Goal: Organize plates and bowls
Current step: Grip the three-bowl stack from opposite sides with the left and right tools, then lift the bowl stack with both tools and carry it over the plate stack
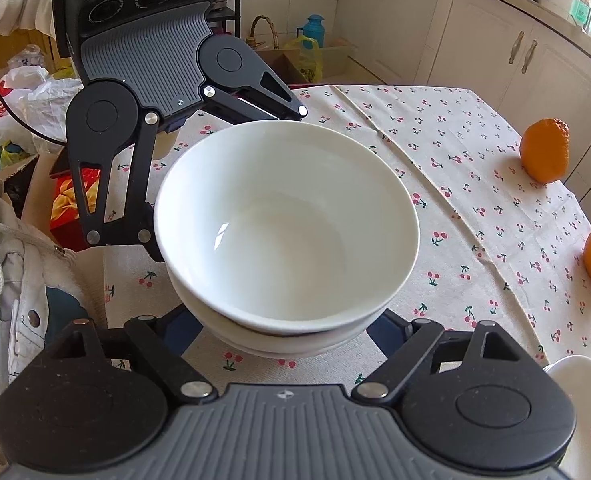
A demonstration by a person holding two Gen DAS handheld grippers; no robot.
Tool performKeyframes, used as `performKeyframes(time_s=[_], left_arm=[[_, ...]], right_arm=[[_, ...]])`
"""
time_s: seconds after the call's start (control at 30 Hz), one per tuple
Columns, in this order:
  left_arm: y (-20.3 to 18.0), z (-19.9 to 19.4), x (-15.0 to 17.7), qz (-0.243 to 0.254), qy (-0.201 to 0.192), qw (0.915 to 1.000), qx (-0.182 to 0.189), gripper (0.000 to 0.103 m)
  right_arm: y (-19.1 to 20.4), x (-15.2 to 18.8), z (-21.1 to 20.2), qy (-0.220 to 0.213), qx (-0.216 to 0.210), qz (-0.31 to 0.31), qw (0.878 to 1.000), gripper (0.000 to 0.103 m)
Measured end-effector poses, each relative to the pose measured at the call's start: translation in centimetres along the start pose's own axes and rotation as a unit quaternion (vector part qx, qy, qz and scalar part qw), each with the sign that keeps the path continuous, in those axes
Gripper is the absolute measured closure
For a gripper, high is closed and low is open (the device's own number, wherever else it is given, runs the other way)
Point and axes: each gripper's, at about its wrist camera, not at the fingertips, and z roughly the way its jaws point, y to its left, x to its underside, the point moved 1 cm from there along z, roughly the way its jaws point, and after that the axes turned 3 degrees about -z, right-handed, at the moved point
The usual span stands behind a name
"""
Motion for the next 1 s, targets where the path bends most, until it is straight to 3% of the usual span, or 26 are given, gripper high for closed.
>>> performKeyframes(time_s=[1.0], left_arm=[[-1.2,-0.5,-0.6,-0.004,0.005,0.9999,-0.009,0.022]], right_arm=[[-0.5,0.0,-0.1,0.007,-0.018,0.014,1.000,0.014]])
